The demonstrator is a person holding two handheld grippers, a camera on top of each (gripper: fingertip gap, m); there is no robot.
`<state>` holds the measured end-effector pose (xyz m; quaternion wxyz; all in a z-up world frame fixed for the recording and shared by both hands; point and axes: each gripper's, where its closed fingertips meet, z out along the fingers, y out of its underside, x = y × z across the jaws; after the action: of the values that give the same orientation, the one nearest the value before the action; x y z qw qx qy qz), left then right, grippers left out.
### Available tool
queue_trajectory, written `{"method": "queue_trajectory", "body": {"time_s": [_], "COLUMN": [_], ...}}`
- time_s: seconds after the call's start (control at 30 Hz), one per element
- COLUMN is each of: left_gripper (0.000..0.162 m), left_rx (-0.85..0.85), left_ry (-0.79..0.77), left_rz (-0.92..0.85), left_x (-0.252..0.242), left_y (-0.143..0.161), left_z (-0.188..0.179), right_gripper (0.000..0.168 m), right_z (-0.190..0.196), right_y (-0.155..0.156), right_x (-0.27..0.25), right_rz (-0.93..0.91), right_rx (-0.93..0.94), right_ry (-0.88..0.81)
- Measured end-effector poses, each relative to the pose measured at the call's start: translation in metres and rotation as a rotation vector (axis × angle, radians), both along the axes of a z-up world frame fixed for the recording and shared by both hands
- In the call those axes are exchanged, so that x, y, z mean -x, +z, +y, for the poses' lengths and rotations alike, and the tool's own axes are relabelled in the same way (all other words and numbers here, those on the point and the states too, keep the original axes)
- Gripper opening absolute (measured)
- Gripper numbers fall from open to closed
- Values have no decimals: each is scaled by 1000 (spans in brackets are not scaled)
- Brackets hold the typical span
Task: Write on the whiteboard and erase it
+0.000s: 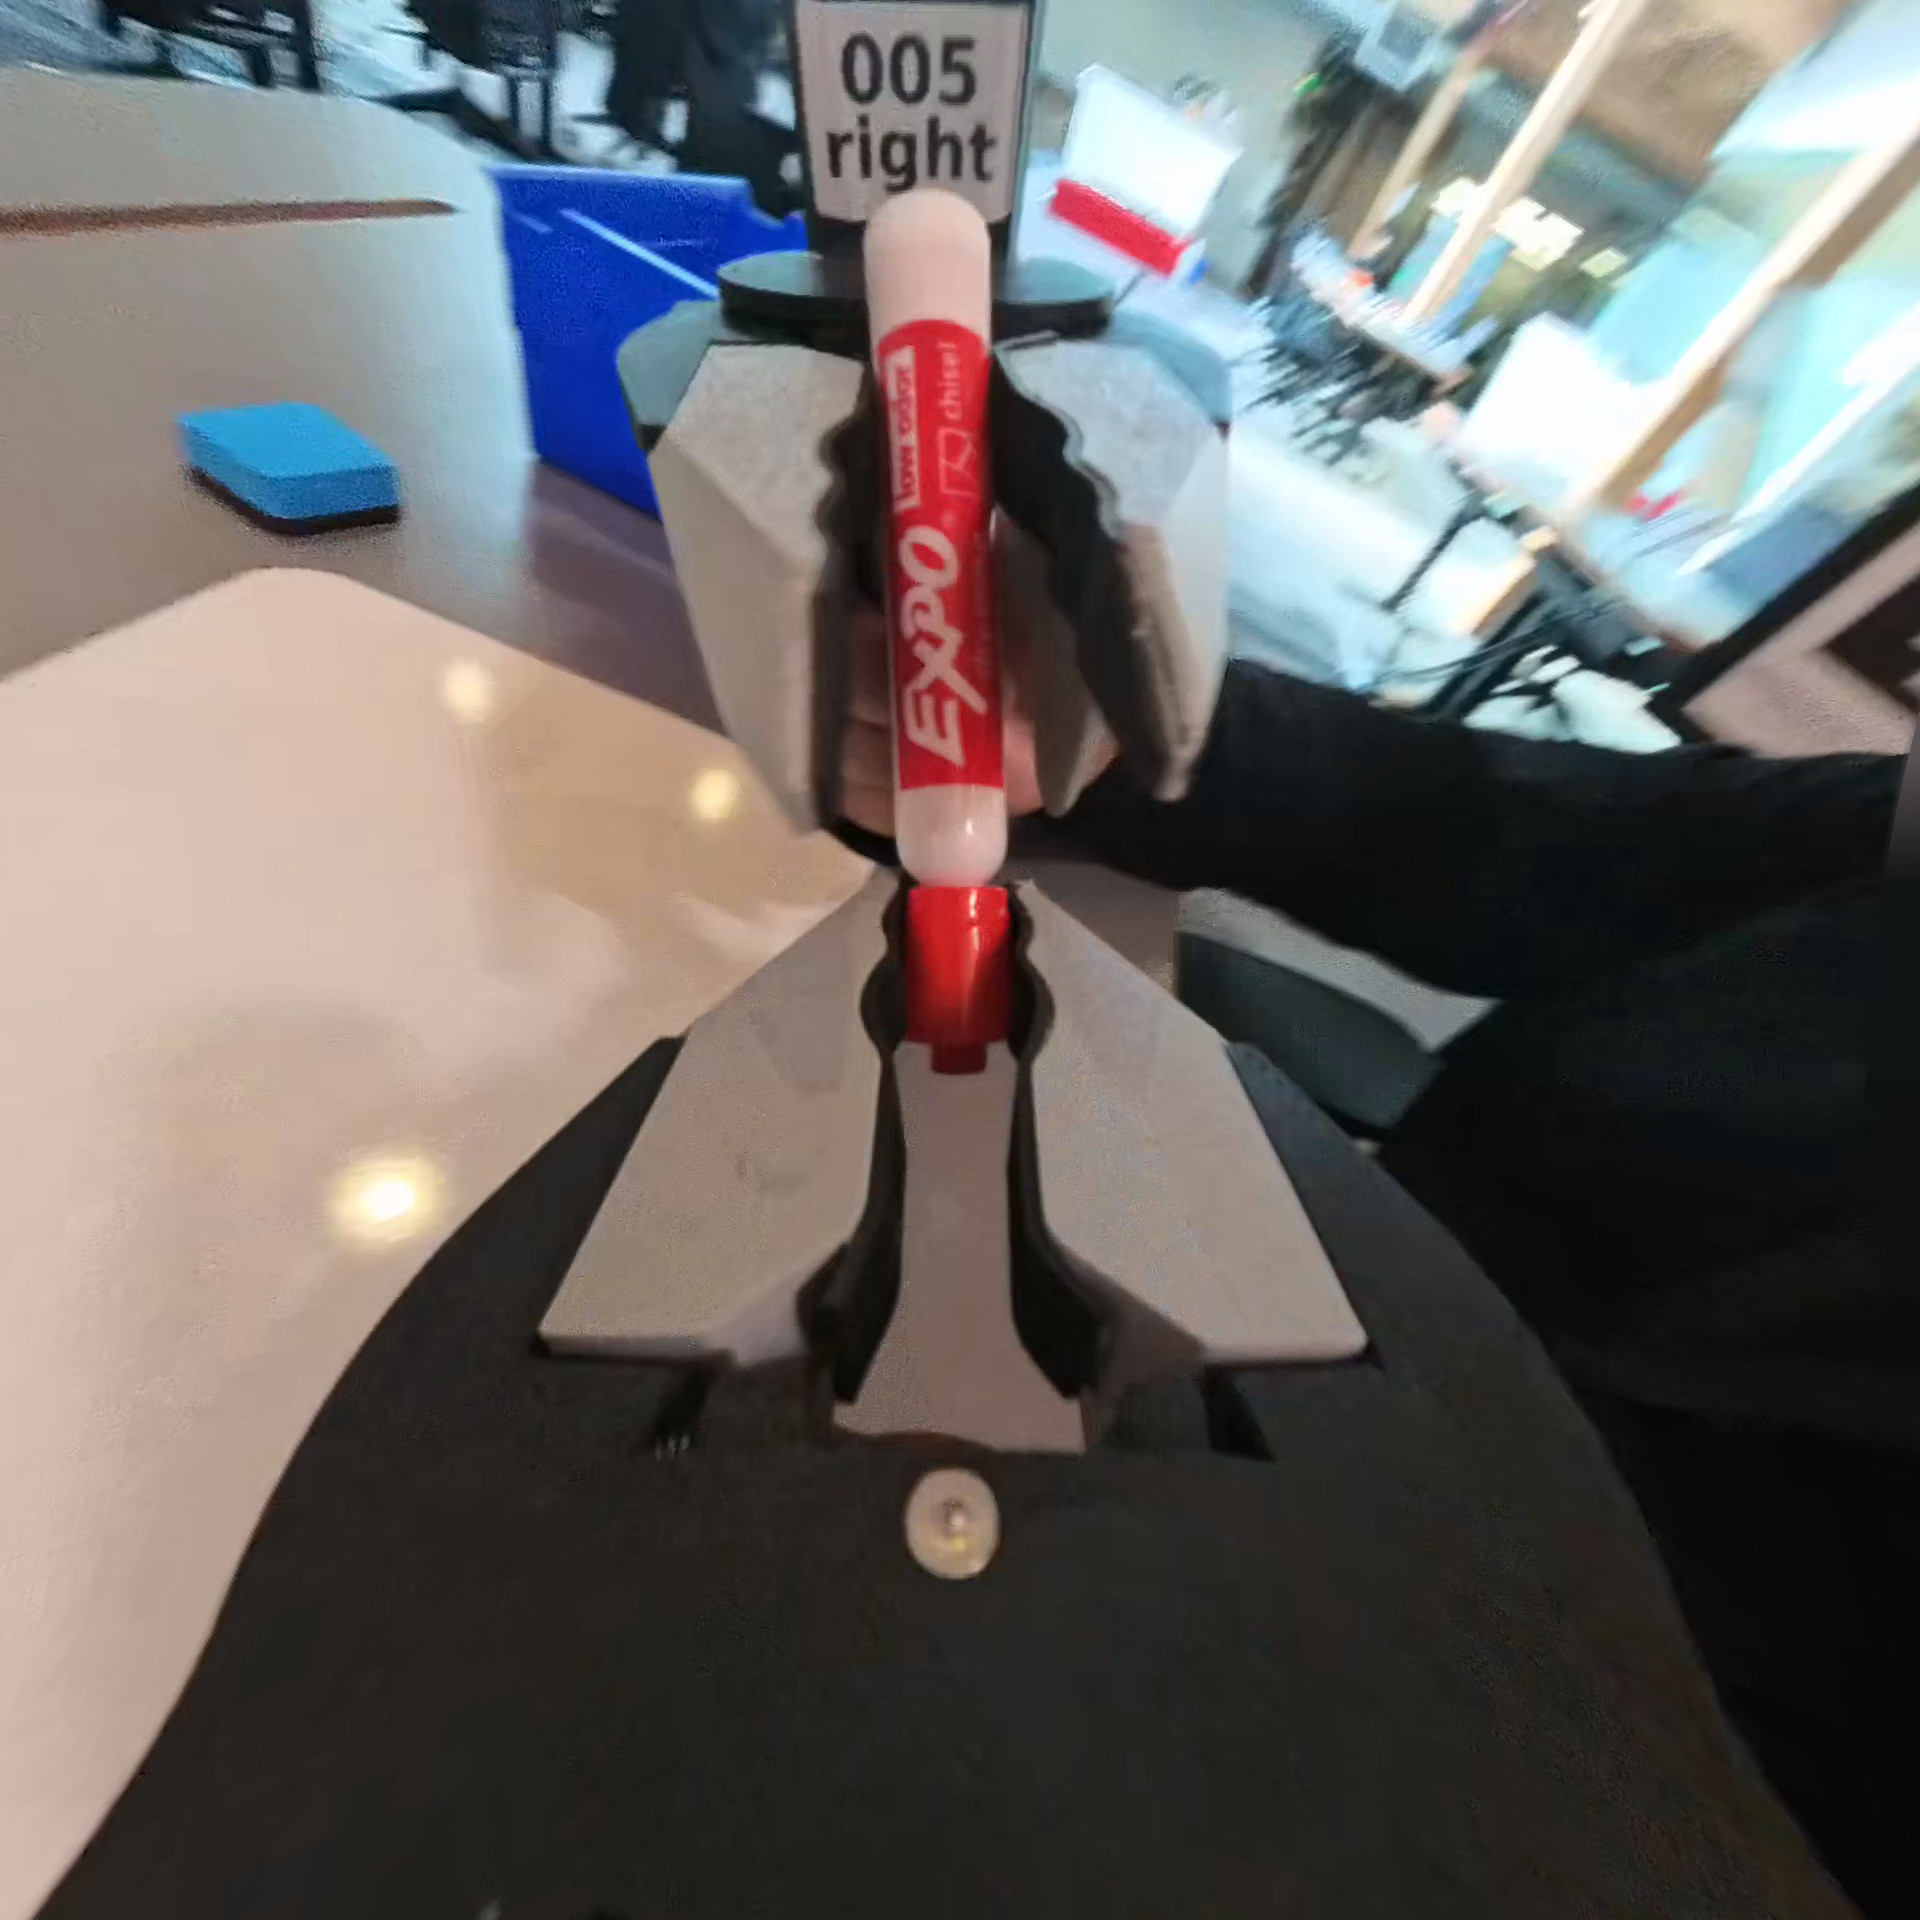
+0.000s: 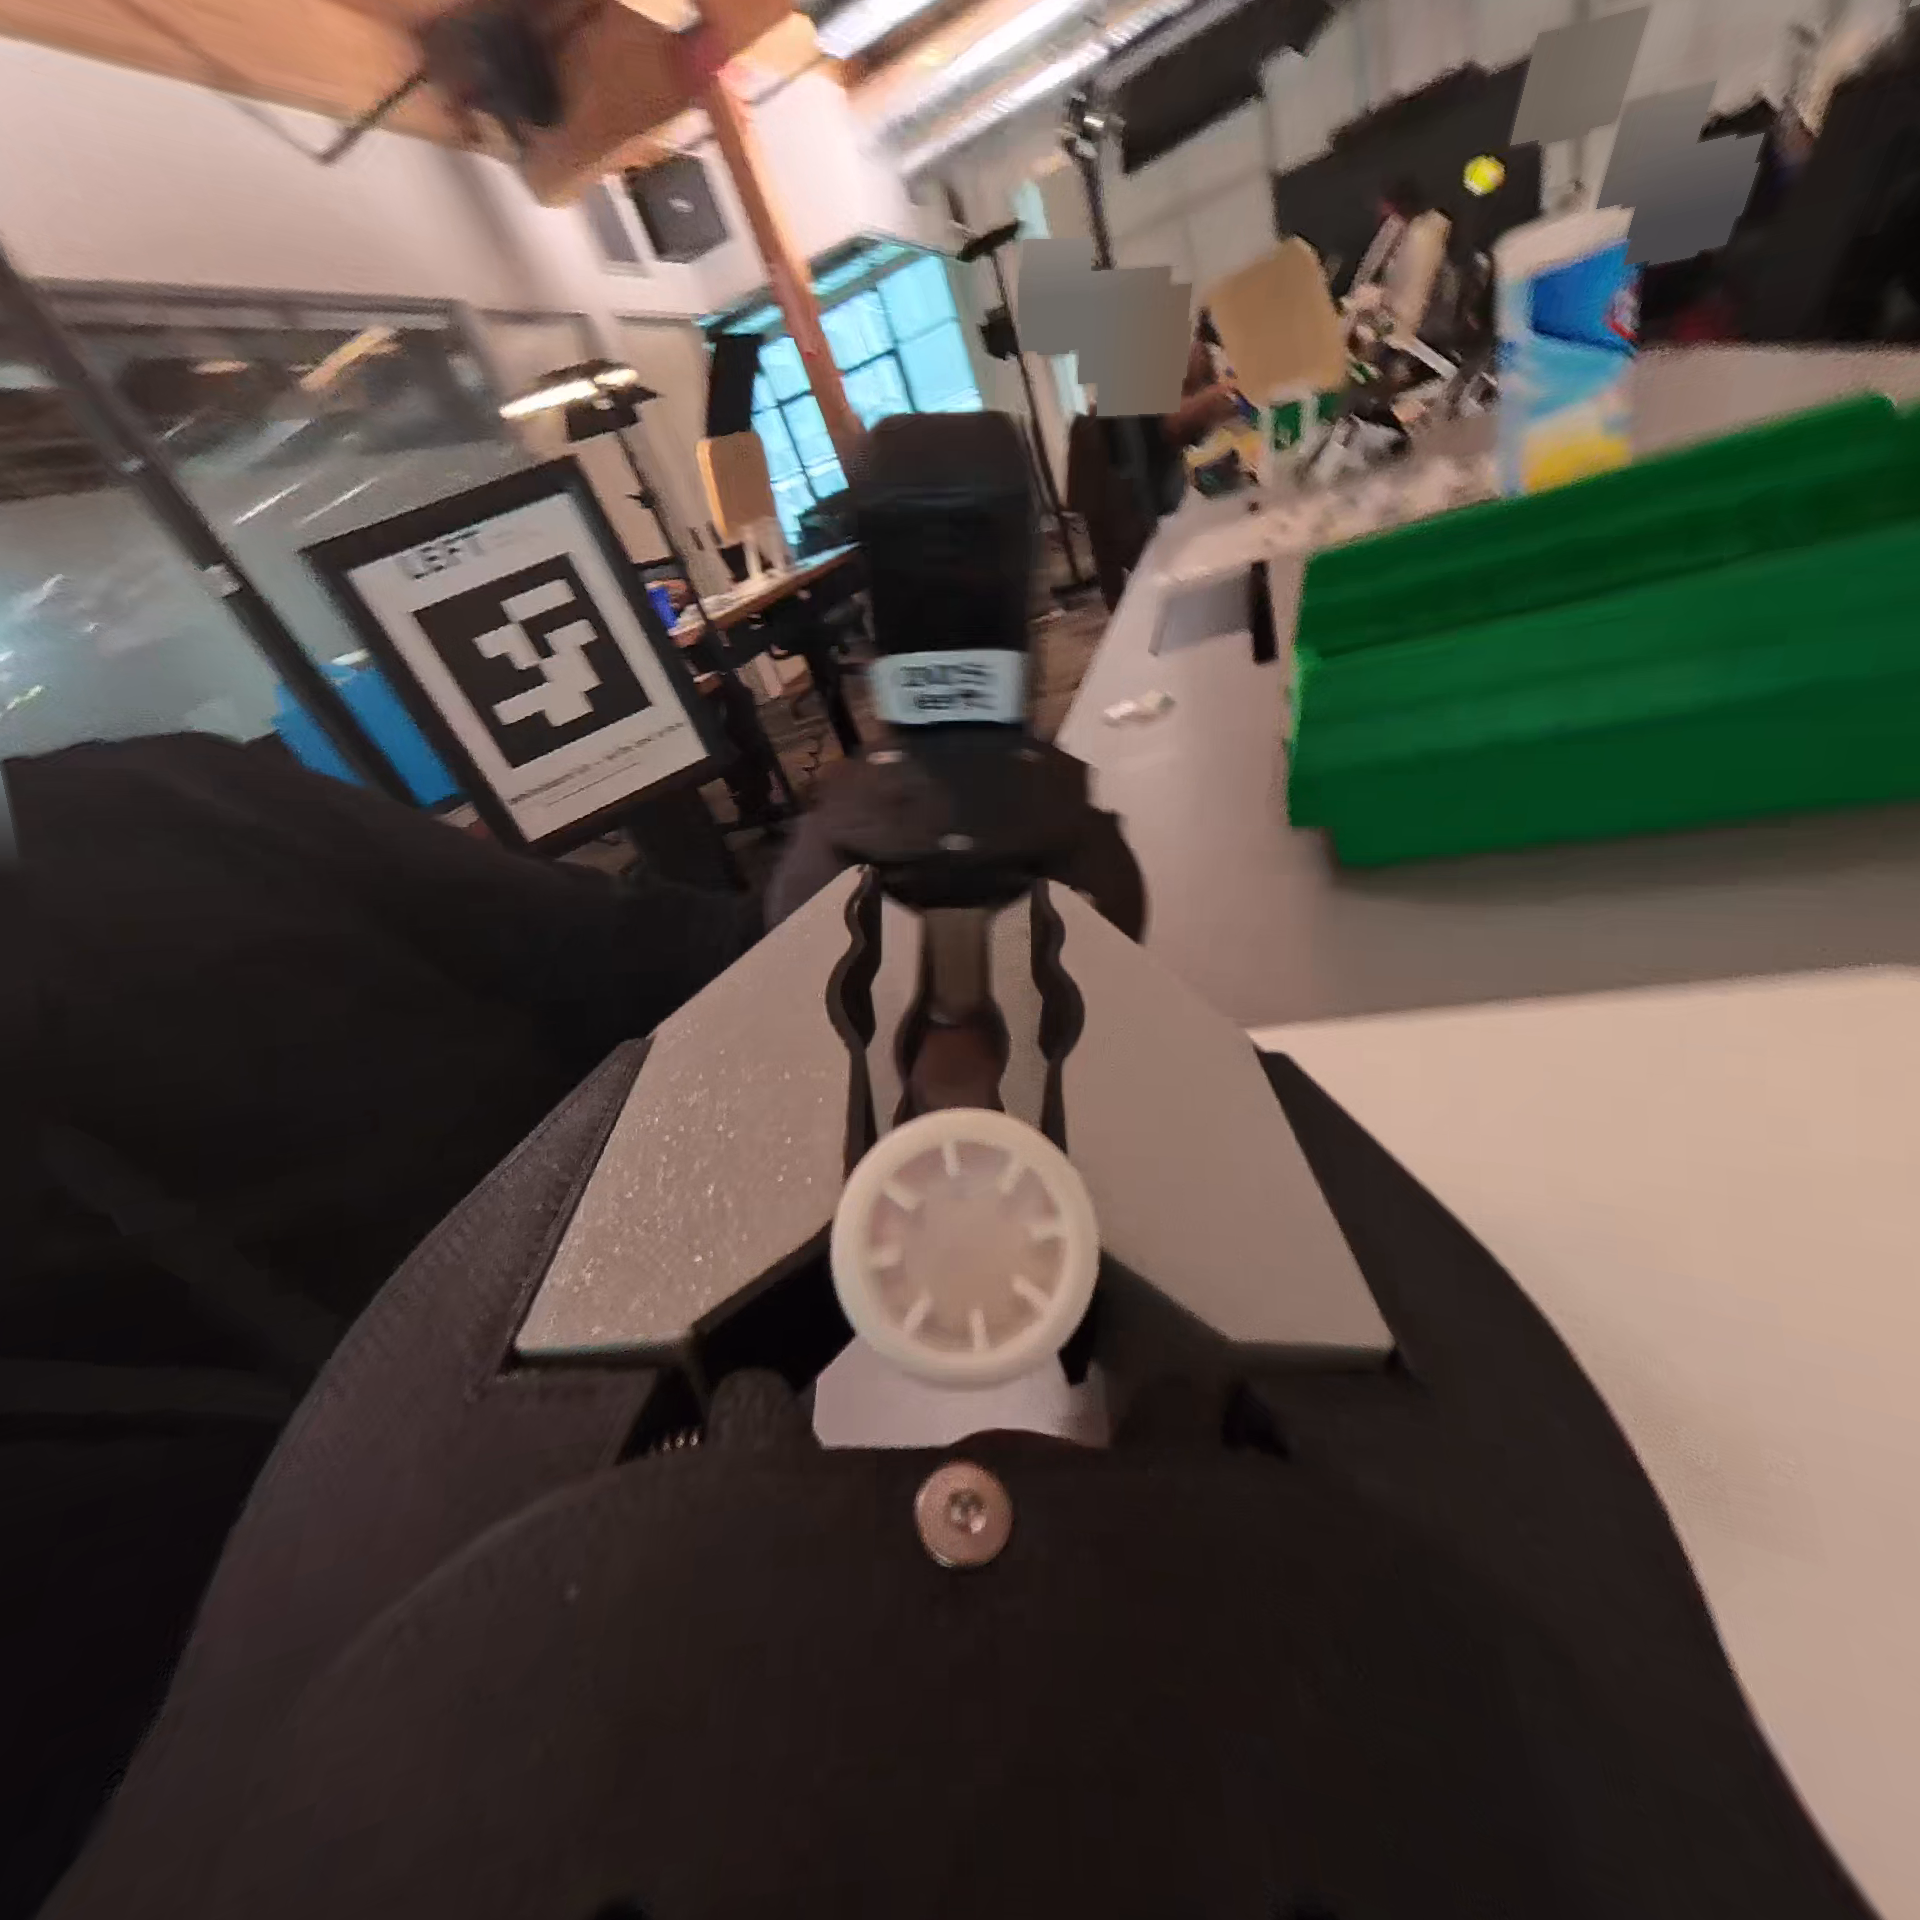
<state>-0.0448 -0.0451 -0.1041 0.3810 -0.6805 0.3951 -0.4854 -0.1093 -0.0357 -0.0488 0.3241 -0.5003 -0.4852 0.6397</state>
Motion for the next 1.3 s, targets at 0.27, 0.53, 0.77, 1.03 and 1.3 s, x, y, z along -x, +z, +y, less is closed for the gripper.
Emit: {"method": "queue_trajectory", "body": {"time_s": [0.27, 0.53, 0.77, 1.03, 1.3], "left_gripper": [15, 15, 15, 13, 13], "left_rx": [331, -547, -591, -613, -702], "left_ry": [-330, 292, 324, 373, 428], "left_rz": [-399, 386, 350, 326, 399], "left_x": [3, 10, 7, 17, 25], "left_y": [32, -32, -32, -31, -33], "left_z": [-30, 42, 46, 50, 58], "right_gripper": [27, 27, 27, 29, 32], "right_z": [-39, 29, 33, 29, 30], "right_y": [22, -23, -23, -28, -39], "right_x": [-9, 6, 4, 8, 10], "right_rz": [127, -100, -98, -110, -161], "right_rx": [-184, 102, 70, 1, 42], "right_ry": [124, -134, -161, -150, -130]}}
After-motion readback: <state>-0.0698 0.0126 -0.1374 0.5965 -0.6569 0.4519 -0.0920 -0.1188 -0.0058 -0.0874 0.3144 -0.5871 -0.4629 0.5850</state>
